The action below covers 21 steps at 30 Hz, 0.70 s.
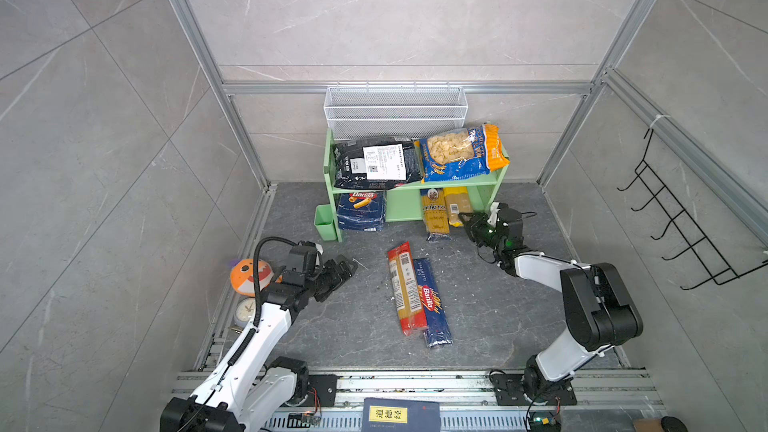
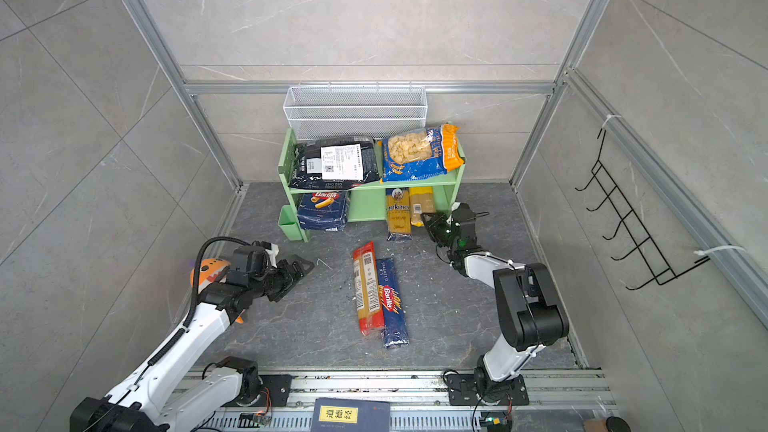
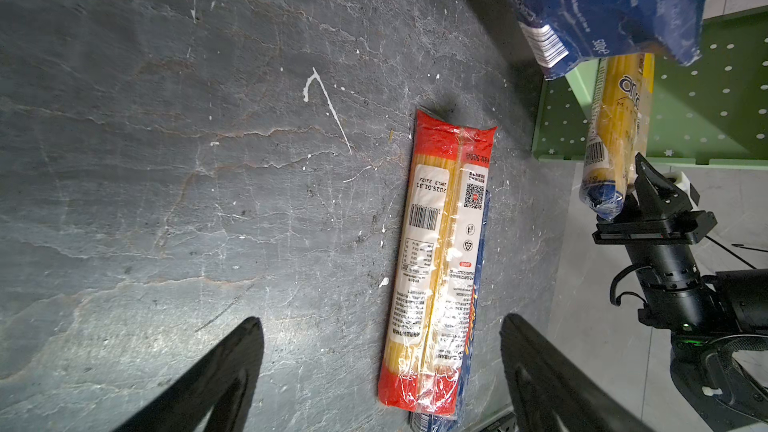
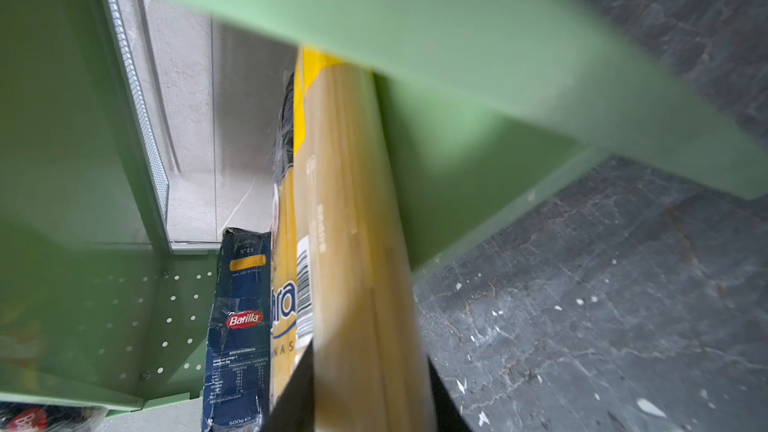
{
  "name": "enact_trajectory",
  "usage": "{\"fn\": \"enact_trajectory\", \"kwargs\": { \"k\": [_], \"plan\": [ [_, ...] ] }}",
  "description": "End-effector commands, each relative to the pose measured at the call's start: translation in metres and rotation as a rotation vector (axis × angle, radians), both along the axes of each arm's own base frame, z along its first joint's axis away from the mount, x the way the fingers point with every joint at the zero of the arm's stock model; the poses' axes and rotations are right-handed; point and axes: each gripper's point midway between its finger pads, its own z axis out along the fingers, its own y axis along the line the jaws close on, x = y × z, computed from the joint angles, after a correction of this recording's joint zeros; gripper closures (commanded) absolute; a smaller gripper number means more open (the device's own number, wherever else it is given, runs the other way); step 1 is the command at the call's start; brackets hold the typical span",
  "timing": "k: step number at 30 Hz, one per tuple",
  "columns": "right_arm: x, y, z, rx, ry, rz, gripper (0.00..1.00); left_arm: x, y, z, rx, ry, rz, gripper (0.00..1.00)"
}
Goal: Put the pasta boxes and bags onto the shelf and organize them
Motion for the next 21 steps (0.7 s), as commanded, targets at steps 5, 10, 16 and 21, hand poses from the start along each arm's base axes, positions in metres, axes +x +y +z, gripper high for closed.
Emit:
{"fn": "enact_trajectory", "kwargs": {
  "k": [5, 10, 16, 21],
  "plan": [
    [-0.001, -0.027, 0.010, -0.019, -0.064, -0.109, 0.76, 0.009, -0.005, 0.022, -0.010, -0.071, -0.028, 0.09],
    [-0.002, -0.040, 0.009, -0.022, -0.058, -0.132, 0.76, 0.008, -0.005, 0.023, -0.007, -0.073, -0.029, 0.09],
    [0.000, -0.042, 0.009, -0.017, -0.046, -0.115, 0.66, 0.008, -0.006, 0.023, -0.013, -0.071, -0.030, 0.09],
    [-0.004, -0.036, 0.010, -0.011, -0.053, -0.071, 0.25, 0.007, -0.006, 0.023, -0.017, -0.072, -0.030, 0.09]
  ]
}}
